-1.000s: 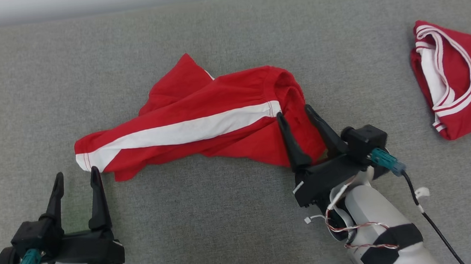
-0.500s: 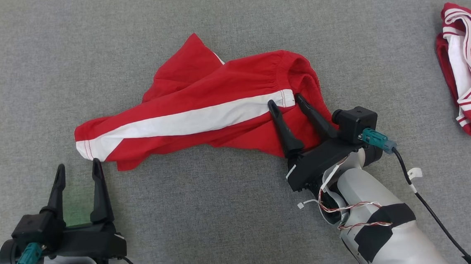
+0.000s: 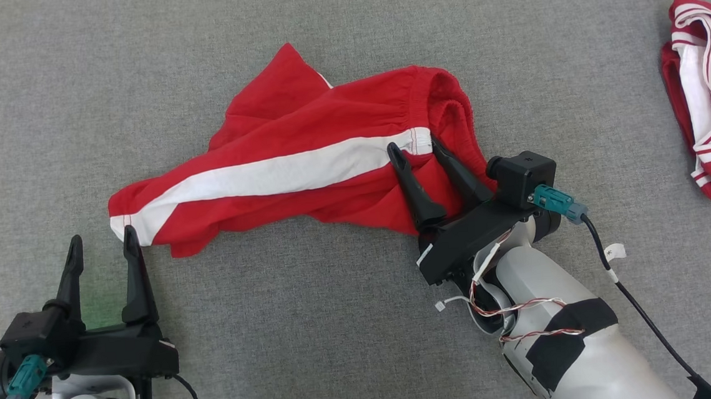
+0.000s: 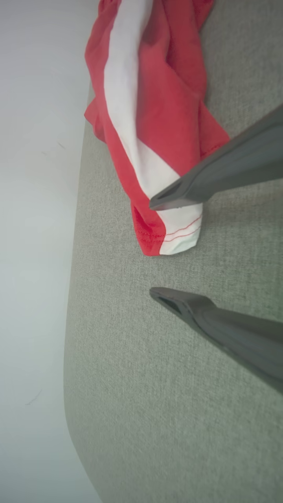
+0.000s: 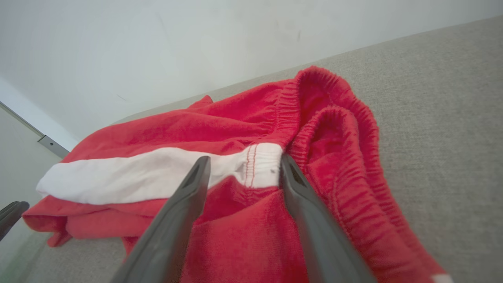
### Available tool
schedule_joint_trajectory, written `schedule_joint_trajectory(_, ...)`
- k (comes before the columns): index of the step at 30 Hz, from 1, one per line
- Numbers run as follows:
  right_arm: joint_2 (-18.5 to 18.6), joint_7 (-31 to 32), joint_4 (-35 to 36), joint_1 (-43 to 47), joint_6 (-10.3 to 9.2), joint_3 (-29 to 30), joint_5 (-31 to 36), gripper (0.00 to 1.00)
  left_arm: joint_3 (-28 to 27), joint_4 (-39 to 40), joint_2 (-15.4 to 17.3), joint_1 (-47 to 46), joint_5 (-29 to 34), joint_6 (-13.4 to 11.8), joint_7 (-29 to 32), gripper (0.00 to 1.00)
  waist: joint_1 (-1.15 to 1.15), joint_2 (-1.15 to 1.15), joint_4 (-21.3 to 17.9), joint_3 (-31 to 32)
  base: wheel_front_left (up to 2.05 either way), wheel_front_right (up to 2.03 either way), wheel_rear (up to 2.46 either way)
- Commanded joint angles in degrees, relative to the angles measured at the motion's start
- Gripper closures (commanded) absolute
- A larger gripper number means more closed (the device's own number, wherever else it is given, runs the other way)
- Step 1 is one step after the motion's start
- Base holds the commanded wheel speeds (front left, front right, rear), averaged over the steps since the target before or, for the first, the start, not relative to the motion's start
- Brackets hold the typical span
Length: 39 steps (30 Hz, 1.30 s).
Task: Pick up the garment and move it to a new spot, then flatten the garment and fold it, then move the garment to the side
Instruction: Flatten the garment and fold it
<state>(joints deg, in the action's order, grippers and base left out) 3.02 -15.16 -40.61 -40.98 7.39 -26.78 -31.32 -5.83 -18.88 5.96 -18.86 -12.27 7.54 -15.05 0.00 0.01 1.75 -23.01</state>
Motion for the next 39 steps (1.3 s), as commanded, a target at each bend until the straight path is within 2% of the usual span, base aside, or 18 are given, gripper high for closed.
schedule_joint_trajectory(1, -0.2, 0.1, -0.1, 0.5, 0.16, -0.5, -0.5, 0.25, -0.1, -0.1, 0.0, -0.2, -0.1, -0.1, -0.2, 0.00, 0.00, -0.01, 0.0, 0.0, 0.00, 0.00, 0.00)
schedule_joint_trajectory(5, -0.2, 0.1, -0.5, 0.1, 0.16, -1.0, -0.7, 0.21, -0.1, -0.2, -0.3, -0.1, -0.2, -0.1, -0.2, 0.00, 0.00, -0.01, 0.0, 0.0, 0.00, 0.00, 0.00)
schedule_joint_trajectory(6, -0.2, 0.1, -0.6, -0.1, 0.16, -1.0, -0.7, 0.16, -0.1, -0.3, -0.3, 0.0, -0.3, -0.1, -0.2, 0.00, 0.00, -0.01, -0.1, 0.0, 0.00, 0.00, 0.00)
schedule_joint_trajectory(12, -0.2, 0.1, -0.2, -0.6, 0.16, -1.1, -1.0, 0.05, -0.3, -0.4, -0.6, 0.3, -0.3, -0.1, -0.2, 0.00, 0.00, -0.01, -0.1, 0.4, 0.00, 0.00, 0.00)
schedule_joint_trajectory(18, -0.2, 0.1, -0.5, 0.0, 0.16, -2.8, -3.4, 0.06, -0.7, -0.5, -0.9, 1.0, -0.3, -0.1, -0.2, 0.00, 0.00, -0.01, -0.2, 1.1, 0.00, 0.00, 0.00)
schedule_joint_trajectory(21, -0.2, 0.1, -1.2, -0.1, 0.16, -3.4, -4.1, 0.20, -0.9, -0.6, -1.0, 1.2, -0.2, -0.1, -0.2, 0.00, 0.00, -0.01, -0.2, 1.4, 0.00, 0.00, 0.00)
schedule_joint_trajectory(23, -0.2, 0.1, -1.7, -0.2, 0.16, -3.6, -4.4, 0.53, -1.0, -0.6, -1.2, 1.3, 0.0, -0.1, -0.2, 0.00, 0.00, -0.01, -0.1, 1.6, 0.00, 0.00, 0.00)
schedule_joint_trajectory(24, -0.2, 0.1, -1.9, -0.3, 0.16, -3.6, -4.4, 0.60, -1.0, -0.6, -1.2, 1.3, 0.0, -0.1, -0.2, 0.00, 0.00, -0.01, 0.0, 1.7, 0.00, 0.00, 0.00)
schedule_joint_trajectory(25, -0.2, 0.1, -1.9, -0.3, 0.16, -3.4, -4.6, 0.75, -1.1, -0.6, -1.3, 1.3, 0.0, -0.1, -0.2, 0.00, 0.00, -0.01, 0.0, 1.8, 0.00, 0.00, 0.00)
schedule_joint_trajectory(28, -0.2, 0.1, -2.2, -0.5, 0.16, -2.7, -4.0, 1.00, -1.1, -0.6, -1.4, 1.8, 0.1, -0.1, -0.2, 0.00, 0.00, -0.01, 0.2, 2.1, 0.00, 0.00, 0.00)
schedule_joint_trajectory(39, -0.1, 0.1, -2.2, 1.1, 0.16, 1.0, -0.5, 1.00, -0.4, -1.1, -1.0, 2.6, -1.1, -0.1, -0.2, 0.00, 0.00, -0.01, 0.1, 3.0, 0.00, 0.00, 0.00)
